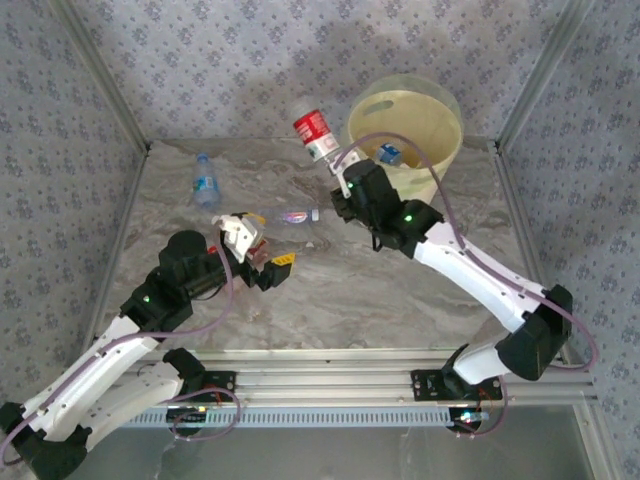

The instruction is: Put the plastic bottles in the bin

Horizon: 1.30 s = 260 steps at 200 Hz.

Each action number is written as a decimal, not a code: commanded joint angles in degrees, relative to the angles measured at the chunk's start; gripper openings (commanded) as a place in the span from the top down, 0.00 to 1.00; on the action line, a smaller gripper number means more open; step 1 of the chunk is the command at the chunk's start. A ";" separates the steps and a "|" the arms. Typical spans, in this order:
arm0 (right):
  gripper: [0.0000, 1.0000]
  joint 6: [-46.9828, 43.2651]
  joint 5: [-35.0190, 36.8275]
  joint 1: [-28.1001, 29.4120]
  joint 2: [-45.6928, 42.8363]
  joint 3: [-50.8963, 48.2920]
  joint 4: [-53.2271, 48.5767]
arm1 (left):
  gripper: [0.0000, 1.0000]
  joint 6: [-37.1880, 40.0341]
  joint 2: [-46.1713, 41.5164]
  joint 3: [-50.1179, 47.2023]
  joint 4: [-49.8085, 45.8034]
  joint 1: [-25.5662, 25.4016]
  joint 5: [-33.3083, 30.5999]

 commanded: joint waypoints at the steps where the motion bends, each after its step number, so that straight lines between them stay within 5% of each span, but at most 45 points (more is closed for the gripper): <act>1: 0.67 1.27 -3.73 -3.35 -2.66 3.18 -1.69 | 0.00 -0.90 -0.59 0.40 2.44 0.04 -0.58; 121: 0.67 4.89 -23.58 -27.31 -0.09 9.37 -5.62 | 0.00 -0.26 1.20 1.52 0.53 0.04 -0.30; 189: 0.64 5.06 -28.54 -32.01 5.69 12.05 -6.38 | 0.00 0.03 1.51 1.80 -0.03 0.17 -0.63; 260: 0.43 5.50 -28.52 -32.73 6.52 12.23 -5.73 | 0.00 0.11 1.48 1.94 -0.10 0.10 -0.77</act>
